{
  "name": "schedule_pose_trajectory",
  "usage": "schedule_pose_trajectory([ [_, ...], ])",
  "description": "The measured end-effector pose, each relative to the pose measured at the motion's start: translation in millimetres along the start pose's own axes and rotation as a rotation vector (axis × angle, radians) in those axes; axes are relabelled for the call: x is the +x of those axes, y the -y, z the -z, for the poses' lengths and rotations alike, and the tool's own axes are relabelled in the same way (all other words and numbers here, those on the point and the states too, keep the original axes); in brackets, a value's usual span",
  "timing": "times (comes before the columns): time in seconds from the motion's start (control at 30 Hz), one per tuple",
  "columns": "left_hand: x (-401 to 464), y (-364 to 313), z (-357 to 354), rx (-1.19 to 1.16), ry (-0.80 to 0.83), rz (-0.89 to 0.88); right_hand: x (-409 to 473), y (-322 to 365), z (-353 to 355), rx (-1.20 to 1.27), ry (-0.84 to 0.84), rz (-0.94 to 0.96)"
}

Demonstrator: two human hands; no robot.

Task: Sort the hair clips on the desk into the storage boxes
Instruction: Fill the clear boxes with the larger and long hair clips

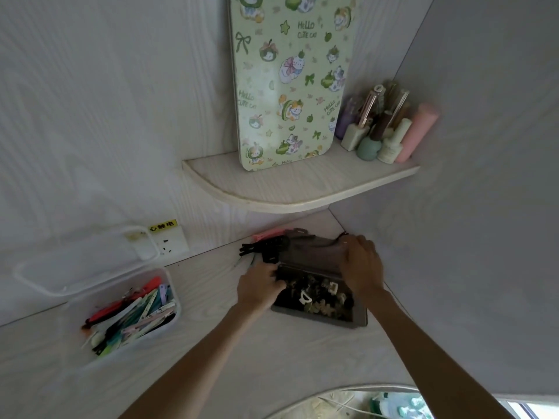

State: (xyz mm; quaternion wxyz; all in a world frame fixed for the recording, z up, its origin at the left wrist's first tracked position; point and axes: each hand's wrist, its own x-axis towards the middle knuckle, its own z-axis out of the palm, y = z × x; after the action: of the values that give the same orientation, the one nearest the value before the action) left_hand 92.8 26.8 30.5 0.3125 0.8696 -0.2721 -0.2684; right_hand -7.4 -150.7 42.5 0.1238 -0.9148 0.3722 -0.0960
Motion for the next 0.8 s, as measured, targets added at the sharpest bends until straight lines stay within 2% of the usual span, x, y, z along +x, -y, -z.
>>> schedule_pose_trajectory([
  [0.1, 2.8, 7.1, 13.7, 0.034, 0.107, 0.007, 1.7, -12.3, -4.9, 0.012, 0.204, 0.009],
  [0.17, 4.9, 10.1, 23.5, 0.063, 0.191, 0.031, -1.8, -19.0, -10.2, 0.130, 0.383, -0.013],
  [0.23, 7.6, 10.9, 33.6, 0.060, 0.360, 0.110, -9.8, -20.2, -13.9, 0.243, 0.540, -0.049],
  [0.3, 10.3, 10.6, 44.3, 0.065, 0.580, 0.173, -15.3, -18.0, -16.1, 0.277, 0.595, -0.033],
  [0.37, 14.4, 11.5, 52.1, 0.084, 0.723, 0.184, -17.5, -13.2, -14.1, 0.294, 0.627, -0.014],
  [0.5, 22.8, 15.6, 58.9, 0.115, 0.805, 0.206, -11.4, -4.1, -10.6, 0.131, 0.767, 0.116],
  [0.57, 29.2, 20.4, 57.6, 0.134, 0.718, 0.208, -5.1, 0.8, -9.4, 0.092, 0.761, 0.150],
  [0.7, 33.1, 34.1, 47.4, 0.310, 0.089, 0.095, 5.7, 8.7, -17.8, 0.116, 0.781, 0.149],
  [0.73, 32.1, 38.1, 43.3, 0.336, 0.020, 0.074, 8.4, 10.2, -22.4, 0.123, 0.721, 0.166],
  [0.8, 29.4, 42.9, 35.6, 0.375, 0.028, 0.043, 14.5, 12.4, -28.7, 0.146, 0.468, 0.184],
])
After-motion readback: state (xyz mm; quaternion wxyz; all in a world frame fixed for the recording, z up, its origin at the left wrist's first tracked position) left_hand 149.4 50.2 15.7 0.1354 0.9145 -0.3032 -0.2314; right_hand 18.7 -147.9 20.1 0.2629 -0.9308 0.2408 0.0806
